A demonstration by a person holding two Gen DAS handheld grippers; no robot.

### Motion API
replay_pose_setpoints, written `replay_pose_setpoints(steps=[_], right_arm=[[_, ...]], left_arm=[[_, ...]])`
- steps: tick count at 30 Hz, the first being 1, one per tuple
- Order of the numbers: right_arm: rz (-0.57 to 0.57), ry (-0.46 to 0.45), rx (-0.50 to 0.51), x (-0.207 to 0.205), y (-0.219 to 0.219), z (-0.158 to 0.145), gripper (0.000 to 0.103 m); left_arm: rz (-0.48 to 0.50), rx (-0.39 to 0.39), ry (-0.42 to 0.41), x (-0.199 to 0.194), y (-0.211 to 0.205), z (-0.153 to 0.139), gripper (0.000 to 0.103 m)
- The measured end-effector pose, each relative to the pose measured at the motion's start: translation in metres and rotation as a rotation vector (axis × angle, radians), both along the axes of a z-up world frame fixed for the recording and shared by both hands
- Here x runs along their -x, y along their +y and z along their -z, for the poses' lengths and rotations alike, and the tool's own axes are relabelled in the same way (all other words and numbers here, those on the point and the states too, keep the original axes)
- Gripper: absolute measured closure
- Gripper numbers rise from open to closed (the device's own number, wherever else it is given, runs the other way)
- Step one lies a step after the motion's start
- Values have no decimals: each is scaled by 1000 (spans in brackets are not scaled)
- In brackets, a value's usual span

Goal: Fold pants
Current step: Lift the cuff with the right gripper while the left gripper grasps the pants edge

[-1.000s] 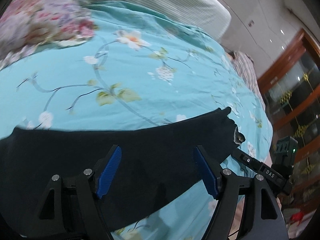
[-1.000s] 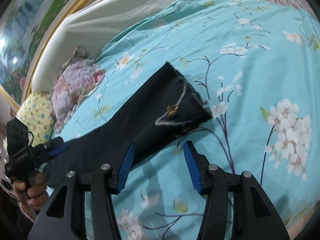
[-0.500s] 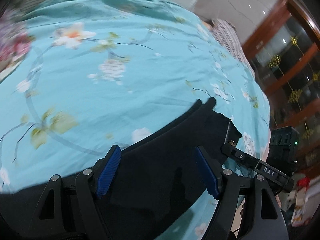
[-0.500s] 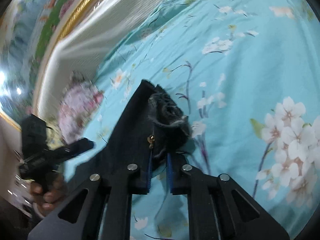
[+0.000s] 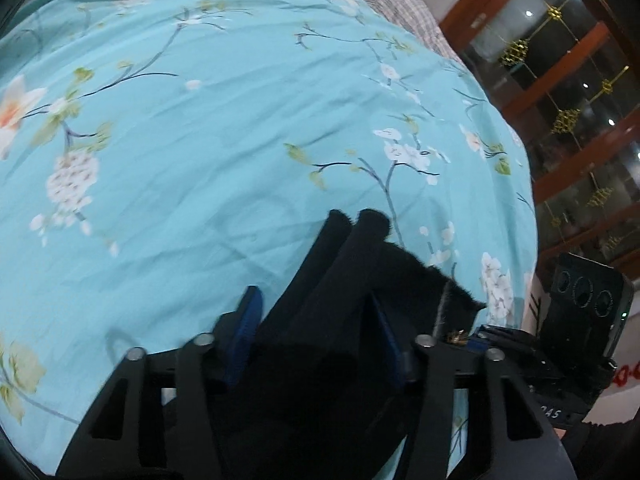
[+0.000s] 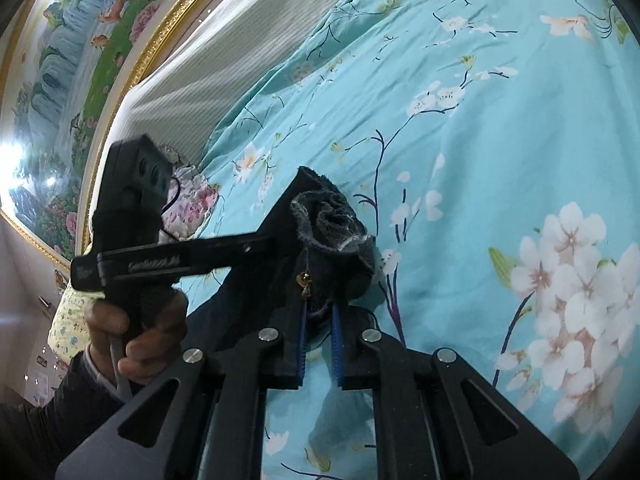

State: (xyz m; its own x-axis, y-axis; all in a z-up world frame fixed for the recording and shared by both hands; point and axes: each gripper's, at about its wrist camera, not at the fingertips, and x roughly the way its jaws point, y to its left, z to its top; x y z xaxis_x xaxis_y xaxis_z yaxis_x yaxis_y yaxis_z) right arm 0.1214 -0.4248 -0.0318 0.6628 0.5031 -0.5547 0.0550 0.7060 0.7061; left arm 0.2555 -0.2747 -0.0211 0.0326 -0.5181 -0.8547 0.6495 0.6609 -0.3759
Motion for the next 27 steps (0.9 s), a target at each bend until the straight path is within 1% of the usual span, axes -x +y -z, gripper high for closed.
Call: replay_pose_setpoints(steps=[3, 5, 8, 13, 16, 21, 27], right_arm=[[-3, 1, 6, -1, 1, 0, 92], [-3, 1, 8, 2, 2, 2, 92], [1, 2, 12, 2, 3, 1, 92], [-2, -12, 12, 3, 9, -9, 92], [-19, -47, -4, 5, 13, -20, 92], [-86, -125, -35, 5, 29, -46, 92], [-188, -197, -50, 7, 63, -70, 92]], left_arm=[[21, 9, 3, -2, -4, 2, 66], [32, 25, 15, -2, -5, 1, 82], [45, 31, -21, 4, -4, -6, 89], [34, 94, -57, 13, 11, -28, 92], [22, 130, -84, 20, 28, -45, 92], [-23, 194, -106, 32, 65, -71, 92], [-81, 246, -140, 49, 109, -89, 92]])
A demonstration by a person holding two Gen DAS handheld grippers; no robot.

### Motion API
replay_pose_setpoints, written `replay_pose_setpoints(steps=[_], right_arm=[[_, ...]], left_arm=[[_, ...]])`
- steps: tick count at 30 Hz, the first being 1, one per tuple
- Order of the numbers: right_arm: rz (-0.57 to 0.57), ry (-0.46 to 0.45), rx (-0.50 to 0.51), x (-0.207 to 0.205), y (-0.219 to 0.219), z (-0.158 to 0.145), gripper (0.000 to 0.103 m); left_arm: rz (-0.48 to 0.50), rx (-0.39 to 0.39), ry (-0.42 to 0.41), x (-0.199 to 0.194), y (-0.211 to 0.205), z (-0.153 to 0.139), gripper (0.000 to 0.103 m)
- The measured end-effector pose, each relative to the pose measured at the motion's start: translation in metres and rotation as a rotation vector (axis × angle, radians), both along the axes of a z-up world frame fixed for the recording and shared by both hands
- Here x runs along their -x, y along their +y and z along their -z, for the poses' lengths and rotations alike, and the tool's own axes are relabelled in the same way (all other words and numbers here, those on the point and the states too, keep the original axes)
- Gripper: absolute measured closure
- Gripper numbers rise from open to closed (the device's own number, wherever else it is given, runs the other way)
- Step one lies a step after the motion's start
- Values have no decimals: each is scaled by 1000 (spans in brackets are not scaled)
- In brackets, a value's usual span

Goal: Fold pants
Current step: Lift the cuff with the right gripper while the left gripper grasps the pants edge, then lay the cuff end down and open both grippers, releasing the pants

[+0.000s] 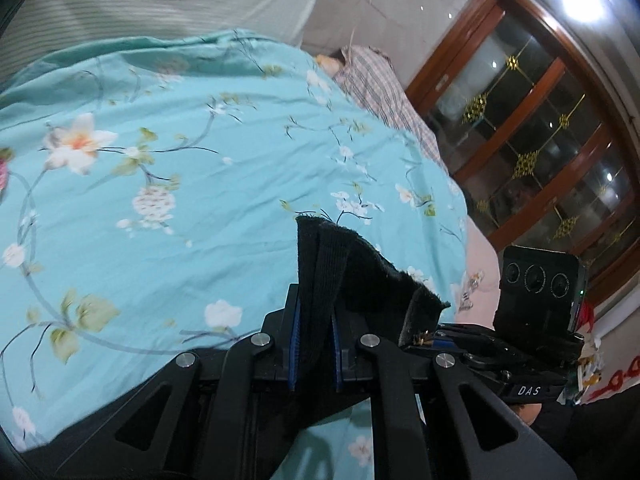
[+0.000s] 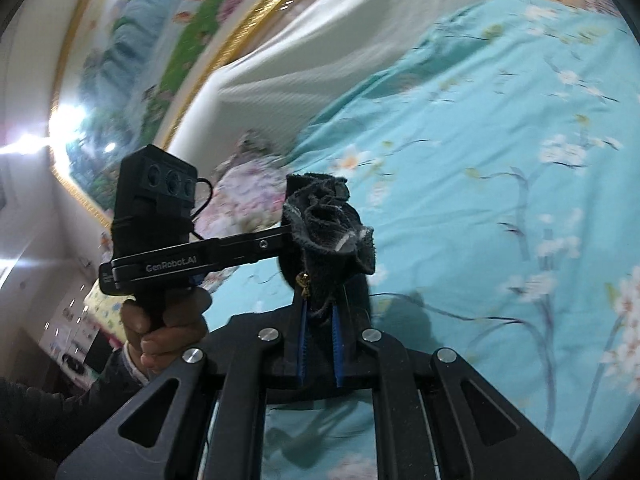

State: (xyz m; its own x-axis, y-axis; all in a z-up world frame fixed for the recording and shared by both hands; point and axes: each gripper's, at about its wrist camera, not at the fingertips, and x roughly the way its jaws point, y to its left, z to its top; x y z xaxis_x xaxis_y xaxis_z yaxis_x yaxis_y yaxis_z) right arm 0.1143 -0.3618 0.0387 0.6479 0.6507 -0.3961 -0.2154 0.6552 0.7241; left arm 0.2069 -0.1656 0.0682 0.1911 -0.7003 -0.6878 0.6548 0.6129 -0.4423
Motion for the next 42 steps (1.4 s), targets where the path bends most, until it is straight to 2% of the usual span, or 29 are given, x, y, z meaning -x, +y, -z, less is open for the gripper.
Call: replay_pose_setpoints(steps=[9, 23, 32, 42], right_arm=[[-154, -31, 19, 1, 60, -10, 92], [-346, 41, 81, -21, 134, 20, 92], [-410, 98, 139, -29, 167, 46, 92], [-424, 139, 165, -31, 177, 58, 89]], left_arm=[[-90, 68, -5, 25, 71, -2, 92], [-265, 103, 79, 34, 164, 46, 92], [-317, 99, 130, 39, 191, 79, 95], [-361, 96, 148, 41, 207, 91, 94]])
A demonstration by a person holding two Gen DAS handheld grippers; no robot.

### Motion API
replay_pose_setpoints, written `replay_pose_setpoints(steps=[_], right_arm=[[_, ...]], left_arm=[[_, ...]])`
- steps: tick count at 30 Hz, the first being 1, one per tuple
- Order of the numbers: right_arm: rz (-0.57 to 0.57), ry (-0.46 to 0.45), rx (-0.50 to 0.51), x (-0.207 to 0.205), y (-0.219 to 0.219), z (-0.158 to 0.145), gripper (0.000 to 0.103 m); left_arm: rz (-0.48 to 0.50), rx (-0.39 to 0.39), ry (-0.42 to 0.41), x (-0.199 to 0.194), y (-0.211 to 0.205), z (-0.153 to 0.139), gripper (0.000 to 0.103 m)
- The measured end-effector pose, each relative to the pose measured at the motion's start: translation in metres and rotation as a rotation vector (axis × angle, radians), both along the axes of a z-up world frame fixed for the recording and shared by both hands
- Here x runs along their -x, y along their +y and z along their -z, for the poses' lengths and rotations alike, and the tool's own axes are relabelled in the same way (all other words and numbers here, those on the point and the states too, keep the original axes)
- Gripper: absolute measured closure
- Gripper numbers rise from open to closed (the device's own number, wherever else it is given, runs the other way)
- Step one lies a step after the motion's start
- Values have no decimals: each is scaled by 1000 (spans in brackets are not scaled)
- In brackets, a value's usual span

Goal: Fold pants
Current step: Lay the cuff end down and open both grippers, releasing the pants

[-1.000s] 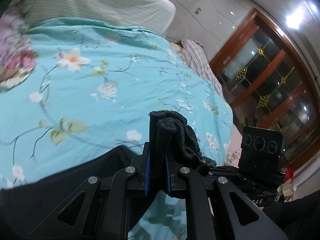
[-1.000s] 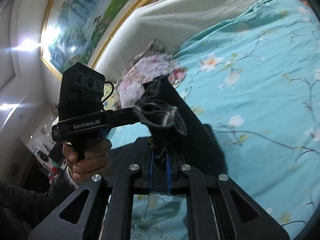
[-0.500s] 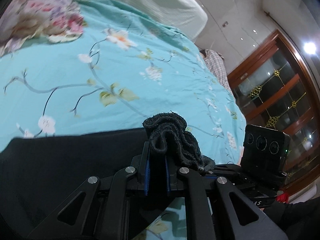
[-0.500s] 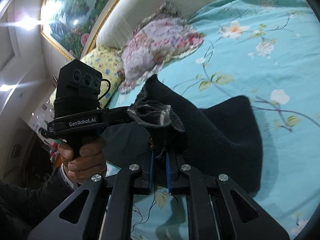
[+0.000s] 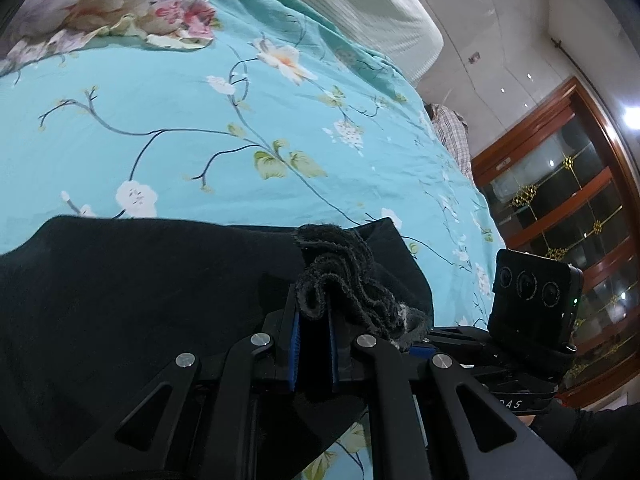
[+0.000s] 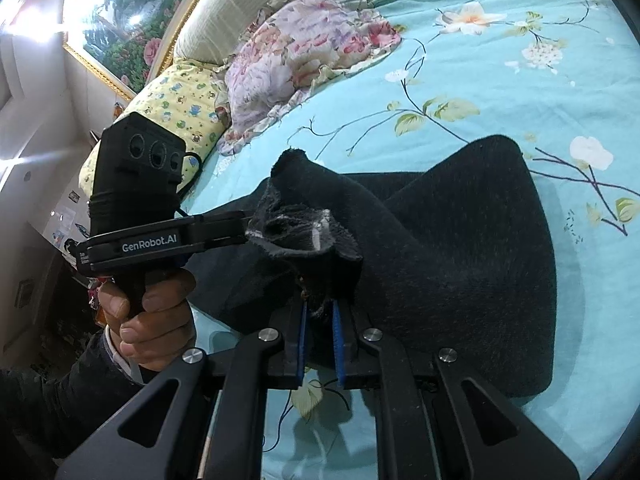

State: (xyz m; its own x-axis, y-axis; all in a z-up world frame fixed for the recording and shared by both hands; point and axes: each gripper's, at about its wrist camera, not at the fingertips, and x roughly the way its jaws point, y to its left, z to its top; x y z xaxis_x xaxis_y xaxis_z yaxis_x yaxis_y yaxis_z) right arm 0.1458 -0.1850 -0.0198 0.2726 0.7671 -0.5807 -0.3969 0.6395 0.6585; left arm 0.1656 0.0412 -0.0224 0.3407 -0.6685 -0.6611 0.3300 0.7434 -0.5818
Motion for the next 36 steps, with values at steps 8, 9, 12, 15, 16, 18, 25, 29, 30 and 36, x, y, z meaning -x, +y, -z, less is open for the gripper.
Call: replay_pose_setpoints(steps=[8, 9, 12, 15, 16, 18, 25, 29, 30, 36], right_arm=[[-13, 7, 24, 4, 5, 0, 77], [-19, 11, 11, 5, 6, -1, 70], [-35, -2, 9, 10, 13, -4, 61], [-46, -8, 20, 13, 18, -6, 58], [-48, -8, 19, 14, 19, -6, 58], [-55, -8, 16, 15, 21, -9, 58], [-106, -35, 11, 23, 37, -23, 58], [-134, -51, 3, 25, 47, -33, 58], [-140, -55, 2, 25, 49, -35, 58], [-190, -78, 3, 22, 72, -46, 58]], left_arm=[[-94, -6, 8, 17, 24, -2, 85], [-110, 3, 12, 19, 28, -2, 84], [-172, 32, 22, 29, 44, -2, 83], [-225, 29, 16, 39, 56, -5, 78], [-241, 29, 12, 43, 60, -7, 73], [-268, 34, -1, 51, 68, -10, 65], [-359, 42, -4, 79, 94, -15, 61], [-421, 64, -2, 96, 114, -16, 57], [-436, 66, -4, 100, 118, -17, 57], [-504, 75, -19, 127, 146, -22, 55]])
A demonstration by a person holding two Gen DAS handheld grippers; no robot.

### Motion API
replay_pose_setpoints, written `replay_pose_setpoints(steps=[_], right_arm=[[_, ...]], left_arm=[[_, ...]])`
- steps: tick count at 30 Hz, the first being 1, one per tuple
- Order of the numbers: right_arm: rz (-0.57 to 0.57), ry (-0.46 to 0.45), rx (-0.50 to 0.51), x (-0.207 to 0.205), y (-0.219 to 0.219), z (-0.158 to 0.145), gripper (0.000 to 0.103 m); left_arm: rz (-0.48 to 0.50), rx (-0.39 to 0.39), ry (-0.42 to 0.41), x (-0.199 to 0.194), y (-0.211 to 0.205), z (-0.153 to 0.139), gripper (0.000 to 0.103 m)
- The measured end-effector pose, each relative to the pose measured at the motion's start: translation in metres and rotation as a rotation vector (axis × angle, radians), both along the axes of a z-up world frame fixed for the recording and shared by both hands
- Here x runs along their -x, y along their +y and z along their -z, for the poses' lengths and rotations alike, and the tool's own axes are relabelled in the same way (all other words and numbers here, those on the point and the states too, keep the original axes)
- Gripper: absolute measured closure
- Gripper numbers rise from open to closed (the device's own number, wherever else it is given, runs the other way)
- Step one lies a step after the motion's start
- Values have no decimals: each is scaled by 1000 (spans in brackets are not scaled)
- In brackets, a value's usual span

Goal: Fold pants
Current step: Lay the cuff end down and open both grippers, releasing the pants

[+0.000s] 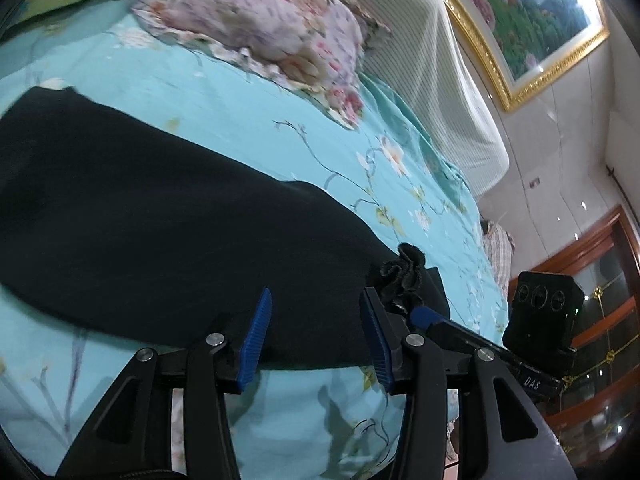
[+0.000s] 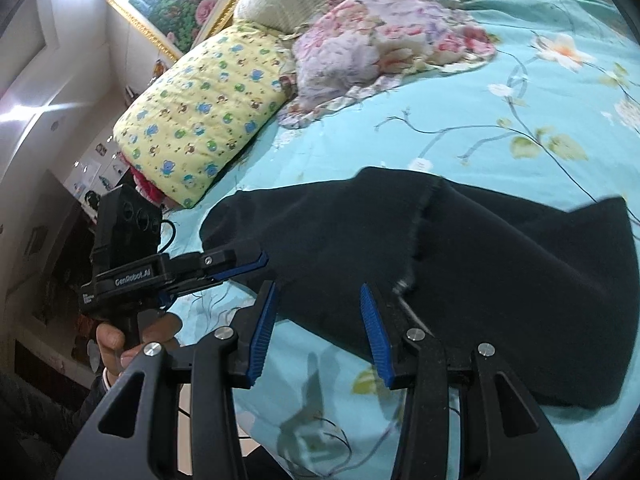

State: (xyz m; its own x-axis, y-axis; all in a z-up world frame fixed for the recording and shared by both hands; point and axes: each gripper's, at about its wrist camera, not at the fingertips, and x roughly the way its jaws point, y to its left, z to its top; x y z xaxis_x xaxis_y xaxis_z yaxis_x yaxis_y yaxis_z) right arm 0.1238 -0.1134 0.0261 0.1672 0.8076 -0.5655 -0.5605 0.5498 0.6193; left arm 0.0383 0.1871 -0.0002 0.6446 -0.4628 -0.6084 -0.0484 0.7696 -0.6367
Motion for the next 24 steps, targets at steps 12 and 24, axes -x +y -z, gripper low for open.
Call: replay_pose_setpoints(steps=[12, 24], right_arm=[[-99, -29, 6, -6, 49, -12, 58], [-184, -68, 26, -22, 95, -25, 57]], left_arm=[[-160, -15, 10, 39, 47, 0, 47], [-359, -6, 51, 76, 94, 10, 44]])
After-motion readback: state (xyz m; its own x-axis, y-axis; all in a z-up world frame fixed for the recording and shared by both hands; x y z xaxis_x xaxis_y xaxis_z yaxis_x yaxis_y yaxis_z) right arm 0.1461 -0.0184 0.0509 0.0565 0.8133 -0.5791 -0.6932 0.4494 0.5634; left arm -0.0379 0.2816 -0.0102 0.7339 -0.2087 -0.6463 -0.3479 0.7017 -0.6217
